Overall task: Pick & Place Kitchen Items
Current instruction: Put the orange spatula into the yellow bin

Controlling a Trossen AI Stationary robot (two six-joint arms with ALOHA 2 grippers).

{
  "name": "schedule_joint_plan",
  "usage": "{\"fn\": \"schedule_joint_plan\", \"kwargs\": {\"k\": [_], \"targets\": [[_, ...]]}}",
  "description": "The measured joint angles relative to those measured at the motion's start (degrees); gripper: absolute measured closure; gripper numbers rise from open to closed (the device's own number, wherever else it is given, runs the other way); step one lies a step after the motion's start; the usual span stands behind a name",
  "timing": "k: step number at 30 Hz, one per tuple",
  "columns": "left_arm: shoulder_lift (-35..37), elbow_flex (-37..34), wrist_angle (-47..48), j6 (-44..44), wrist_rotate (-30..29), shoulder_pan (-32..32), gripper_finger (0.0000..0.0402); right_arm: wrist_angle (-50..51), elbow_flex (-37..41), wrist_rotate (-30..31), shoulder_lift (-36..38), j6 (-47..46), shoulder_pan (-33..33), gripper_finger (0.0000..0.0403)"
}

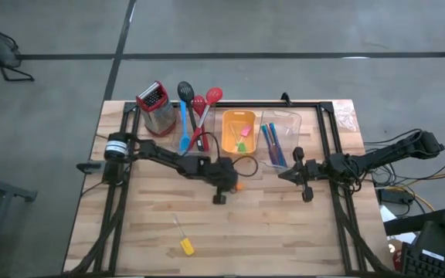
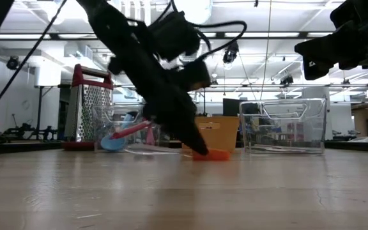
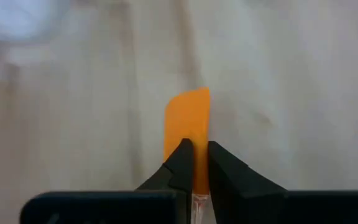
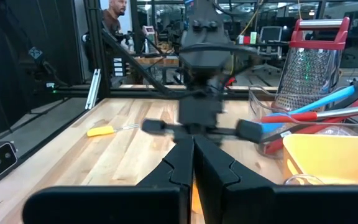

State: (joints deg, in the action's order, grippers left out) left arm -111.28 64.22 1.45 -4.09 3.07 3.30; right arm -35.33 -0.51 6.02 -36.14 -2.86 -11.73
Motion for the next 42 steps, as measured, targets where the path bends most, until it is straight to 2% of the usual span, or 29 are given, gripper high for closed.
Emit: {"fn": "schedule_joint_plan", "kwargs": {"k": [5,14,19,22,29,35,42], "targets": [[5.57,-0.39,6.11,-0.34,1.98,0.95,0.0371,0.0,0.0,-0.02,-0.02,0.03,-0.02,0.0394],[16.06,-2.16,5.44,3.36,0.39,0.45,0.0369,0.46,0.0,-0.01,-0.02,0.03,-0.01,0.0394],[20.82,-2.11,3.11,6.71,-4.79,-1.65,0.0366,0.61,0.0,-0.02,-0.02,0.01,-0.02,0.0394],[22.51,-2.08,1.02,8.4,-5.78,-3.97,0.0371,0.61,-0.02,-0.02,0.0,-0.04,0.0,0.0394],[21.48,-2.02,-8.71,15.38,-7.06,-11.85,0.0363,0.89,-0.01,-0.02,0.0,-0.01,-0.02,0.0394],[17.93,-1.96,-19.21,23.65,-5.33,-19.1,0.0369,0.87,-0.01,-0.01,0.0,-0.07,0.0,0.0394],[12.79,-1.35,-27.46,29.97,-5.18,-22.36,0.0357,0.87,-0.02,-0.02,0.0,0.01,0.0,0.0394]]}}
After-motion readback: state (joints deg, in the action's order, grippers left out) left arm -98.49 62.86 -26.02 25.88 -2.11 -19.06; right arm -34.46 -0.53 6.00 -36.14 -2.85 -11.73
